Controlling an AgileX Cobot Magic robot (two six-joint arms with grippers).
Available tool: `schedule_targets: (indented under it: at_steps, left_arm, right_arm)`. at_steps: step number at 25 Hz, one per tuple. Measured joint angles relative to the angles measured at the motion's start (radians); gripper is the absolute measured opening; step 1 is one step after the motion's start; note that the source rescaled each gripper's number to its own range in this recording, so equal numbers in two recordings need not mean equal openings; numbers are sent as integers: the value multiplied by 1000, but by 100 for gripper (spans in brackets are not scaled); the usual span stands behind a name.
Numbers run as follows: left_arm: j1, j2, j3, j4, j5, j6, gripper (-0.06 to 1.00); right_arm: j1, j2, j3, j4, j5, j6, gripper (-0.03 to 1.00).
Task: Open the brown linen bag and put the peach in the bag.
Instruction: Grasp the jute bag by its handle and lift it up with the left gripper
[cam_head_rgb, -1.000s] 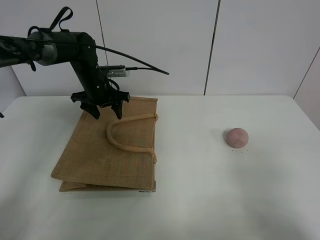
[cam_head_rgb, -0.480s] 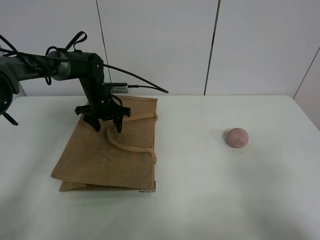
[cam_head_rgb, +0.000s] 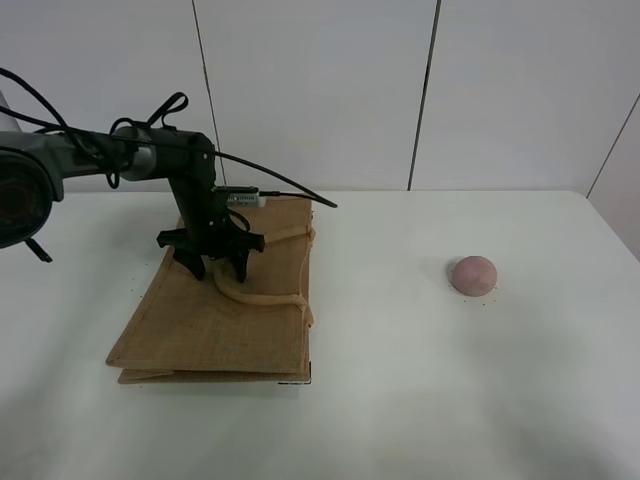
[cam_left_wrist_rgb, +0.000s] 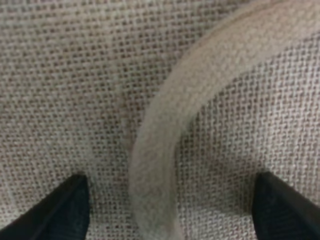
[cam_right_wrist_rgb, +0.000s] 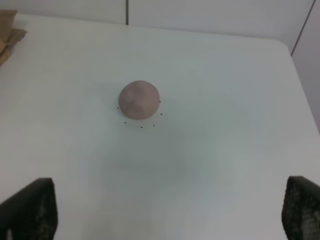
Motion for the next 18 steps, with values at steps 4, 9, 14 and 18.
schedule_targets:
  at_steps: [4,9,14,18]
  left_arm:
    - [0,7,0,-2,-2,-1,78]
    - [-2,7,-11,-4,14,-3,12]
    - [-2,10,-90,0,117,-3,1]
    - [-2,-34,-173,5,185,-3,1]
  right_arm:
    - [0,0,0,0,0,0,100]
    - [0,0,0,0,0,0,100]
    - [0,0,0,0,0,0,100]
    - [0,0,0,0,0,0,100]
